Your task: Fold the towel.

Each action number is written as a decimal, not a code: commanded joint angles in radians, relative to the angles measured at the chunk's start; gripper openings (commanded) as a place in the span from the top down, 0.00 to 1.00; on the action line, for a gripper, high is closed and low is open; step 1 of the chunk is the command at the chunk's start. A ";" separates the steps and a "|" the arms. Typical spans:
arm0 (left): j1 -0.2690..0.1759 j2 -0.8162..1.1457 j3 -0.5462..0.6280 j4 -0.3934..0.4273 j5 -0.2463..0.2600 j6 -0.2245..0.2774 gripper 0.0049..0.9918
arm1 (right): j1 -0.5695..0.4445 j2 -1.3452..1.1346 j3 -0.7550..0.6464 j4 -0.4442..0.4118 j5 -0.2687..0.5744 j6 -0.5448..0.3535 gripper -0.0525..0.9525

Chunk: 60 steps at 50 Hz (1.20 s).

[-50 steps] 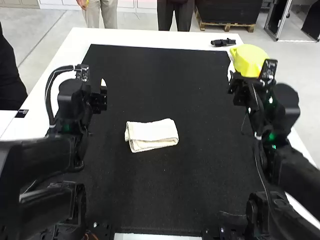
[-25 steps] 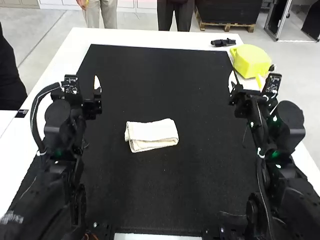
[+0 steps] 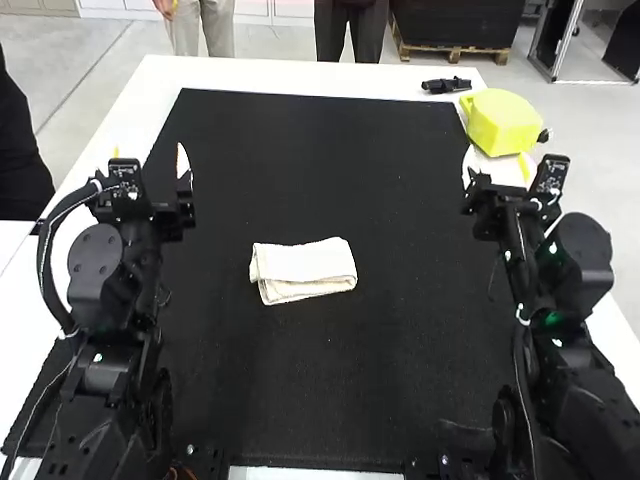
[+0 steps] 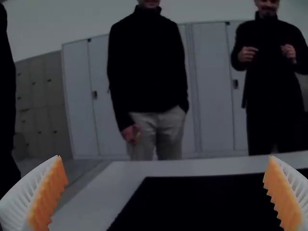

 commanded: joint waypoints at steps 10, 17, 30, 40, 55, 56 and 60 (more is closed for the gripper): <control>-0.029 -0.009 -0.007 -0.023 0.011 0.009 0.03 | -0.026 -0.076 -0.025 -0.019 -0.015 -0.047 0.03; -0.055 -0.012 -0.007 -0.026 0.011 0.012 0.03 | -0.026 -0.113 -0.039 -0.017 -0.015 -0.047 0.03; -0.081 -0.015 -0.007 -0.052 0.011 0.011 0.03 | -0.026 -0.271 -0.064 -0.098 -0.017 -0.058 0.03; -0.082 -0.017 -0.007 -0.093 0.011 -0.011 0.03 | -0.026 -0.374 -0.064 -0.241 -0.015 -0.070 0.03; -0.082 -0.029 -0.007 -0.208 0.011 -0.031 0.03 | -0.078 -0.373 -0.064 -0.299 0.009 -0.020 0.03; -0.082 -0.032 -0.005 -0.216 0.011 -0.034 0.03 | -0.080 -0.371 -0.064 -0.308 0.009 -0.020 0.03; -0.082 -0.044 -0.005 -0.247 0.011 -0.035 0.03 | -0.080 -0.373 -0.064 -0.338 0.009 -0.018 0.03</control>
